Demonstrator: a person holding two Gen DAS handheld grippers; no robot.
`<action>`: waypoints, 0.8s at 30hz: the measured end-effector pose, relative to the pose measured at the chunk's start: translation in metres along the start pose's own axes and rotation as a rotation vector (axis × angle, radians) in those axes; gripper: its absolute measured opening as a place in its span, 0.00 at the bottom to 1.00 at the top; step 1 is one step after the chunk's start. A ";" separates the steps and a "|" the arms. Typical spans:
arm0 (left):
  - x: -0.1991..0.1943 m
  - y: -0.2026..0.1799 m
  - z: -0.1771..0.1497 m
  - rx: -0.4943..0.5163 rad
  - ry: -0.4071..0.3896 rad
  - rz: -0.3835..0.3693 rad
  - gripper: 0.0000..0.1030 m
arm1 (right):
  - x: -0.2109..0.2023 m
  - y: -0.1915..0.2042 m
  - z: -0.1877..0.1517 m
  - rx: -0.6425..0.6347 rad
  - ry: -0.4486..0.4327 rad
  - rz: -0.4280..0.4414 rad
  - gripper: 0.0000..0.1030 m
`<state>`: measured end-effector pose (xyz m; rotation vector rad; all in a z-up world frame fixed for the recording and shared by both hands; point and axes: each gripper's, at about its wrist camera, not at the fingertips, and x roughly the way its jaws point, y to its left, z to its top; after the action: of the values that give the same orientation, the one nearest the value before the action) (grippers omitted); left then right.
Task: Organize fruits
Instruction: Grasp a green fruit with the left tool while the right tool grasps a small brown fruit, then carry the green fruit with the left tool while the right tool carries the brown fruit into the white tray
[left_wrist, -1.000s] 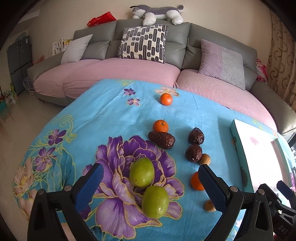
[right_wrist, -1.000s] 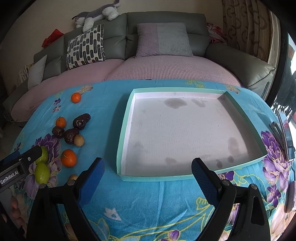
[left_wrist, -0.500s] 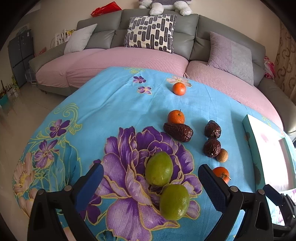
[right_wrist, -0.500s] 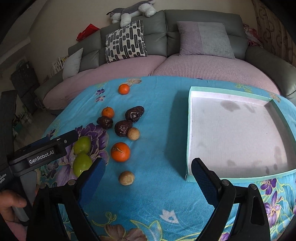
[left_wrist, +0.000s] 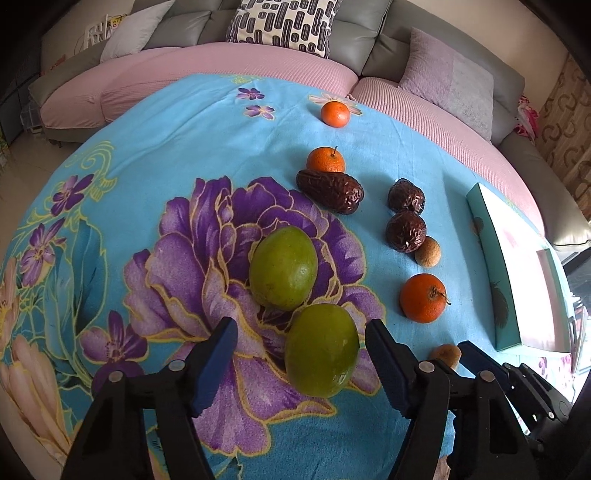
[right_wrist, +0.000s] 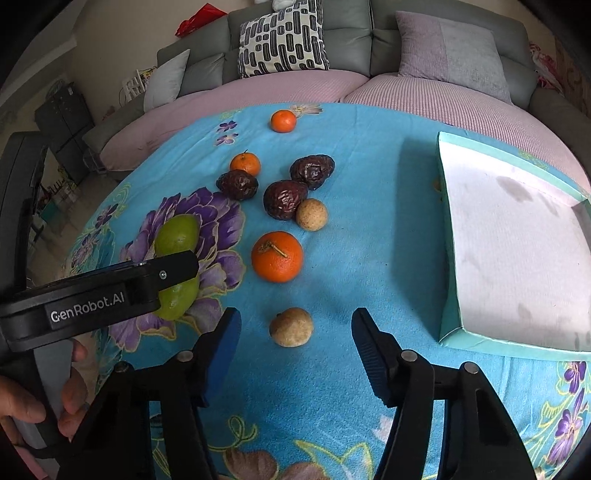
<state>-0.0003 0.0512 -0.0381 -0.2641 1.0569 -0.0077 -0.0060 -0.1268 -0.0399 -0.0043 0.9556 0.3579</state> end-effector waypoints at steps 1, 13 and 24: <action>0.001 0.000 0.000 0.005 0.005 -0.005 0.63 | 0.002 0.000 -0.001 -0.003 0.004 0.001 0.50; -0.013 -0.005 0.005 0.014 -0.033 -0.064 0.41 | 0.006 0.000 -0.001 -0.009 0.003 0.009 0.27; -0.038 -0.034 0.033 0.060 -0.096 -0.099 0.41 | -0.031 -0.020 0.012 0.062 -0.137 -0.061 0.27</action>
<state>0.0135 0.0300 0.0178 -0.2593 0.9459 -0.1145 -0.0062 -0.1528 -0.0113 0.0472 0.8289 0.2685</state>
